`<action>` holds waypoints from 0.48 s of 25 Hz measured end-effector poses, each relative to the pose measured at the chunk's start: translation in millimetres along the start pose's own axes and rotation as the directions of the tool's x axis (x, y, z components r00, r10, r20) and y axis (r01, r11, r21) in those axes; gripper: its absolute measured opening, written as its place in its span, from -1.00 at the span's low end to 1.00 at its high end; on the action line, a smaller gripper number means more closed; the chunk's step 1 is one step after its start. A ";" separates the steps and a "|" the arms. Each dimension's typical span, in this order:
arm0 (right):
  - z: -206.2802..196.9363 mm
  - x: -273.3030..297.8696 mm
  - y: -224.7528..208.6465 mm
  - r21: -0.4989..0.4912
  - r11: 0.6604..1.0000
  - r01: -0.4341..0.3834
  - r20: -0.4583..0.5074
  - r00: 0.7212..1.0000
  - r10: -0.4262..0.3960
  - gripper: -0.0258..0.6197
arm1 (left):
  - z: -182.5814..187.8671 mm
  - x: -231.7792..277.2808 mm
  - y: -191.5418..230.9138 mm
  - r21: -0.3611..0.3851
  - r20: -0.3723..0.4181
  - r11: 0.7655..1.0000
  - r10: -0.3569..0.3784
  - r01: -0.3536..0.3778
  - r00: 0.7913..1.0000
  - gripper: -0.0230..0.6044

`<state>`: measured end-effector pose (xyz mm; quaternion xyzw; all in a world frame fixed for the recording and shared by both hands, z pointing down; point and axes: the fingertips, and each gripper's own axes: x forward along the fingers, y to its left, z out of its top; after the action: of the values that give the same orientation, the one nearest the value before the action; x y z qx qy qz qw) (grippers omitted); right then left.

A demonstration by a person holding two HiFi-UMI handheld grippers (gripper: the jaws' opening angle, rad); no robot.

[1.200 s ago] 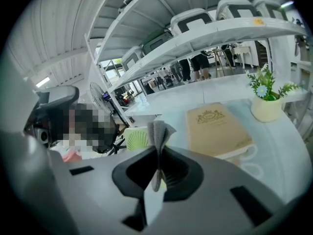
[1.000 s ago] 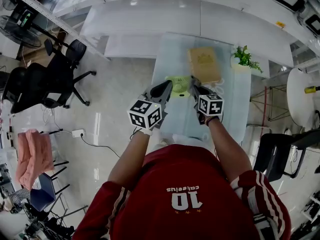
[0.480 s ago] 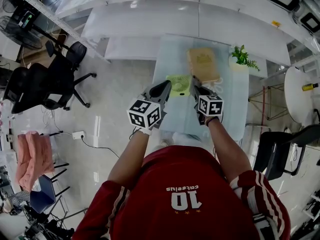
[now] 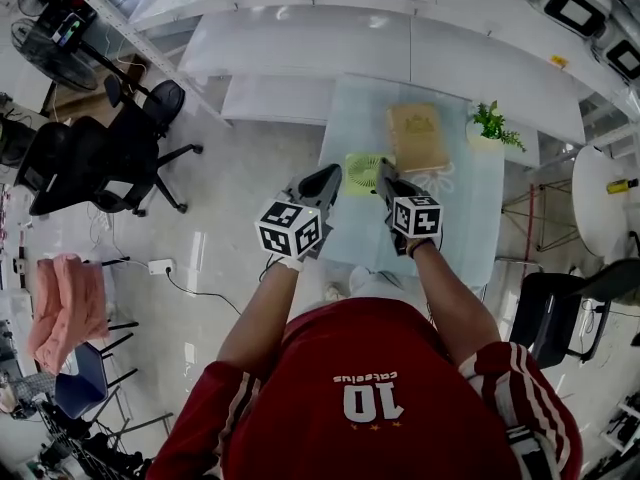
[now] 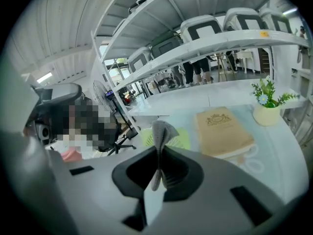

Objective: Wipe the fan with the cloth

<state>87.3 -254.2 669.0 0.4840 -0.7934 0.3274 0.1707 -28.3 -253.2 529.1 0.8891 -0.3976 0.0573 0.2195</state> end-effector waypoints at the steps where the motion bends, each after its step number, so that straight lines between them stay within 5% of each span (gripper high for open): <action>1: -1.4 1.9 4.1 0.000 1.000 -0.005 -0.003 1.000 0.005 -0.87 | -0.6 -2.5 1.7 0.000 -0.001 1.000 0.004 -0.004 1.000 -0.93; 12: -19.8 33.4 42.5 -0.050 0.996 -0.079 -0.052 0.996 0.077 -0.87 | -13.0 -21.4 20.8 -0.023 -0.008 0.998 0.050 -0.050 0.999 -0.93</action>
<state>33.3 -249.1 688.0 0.4398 -0.8154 0.3251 0.1899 -57.0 -245.2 542.1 0.8760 -0.4194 0.0616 0.2300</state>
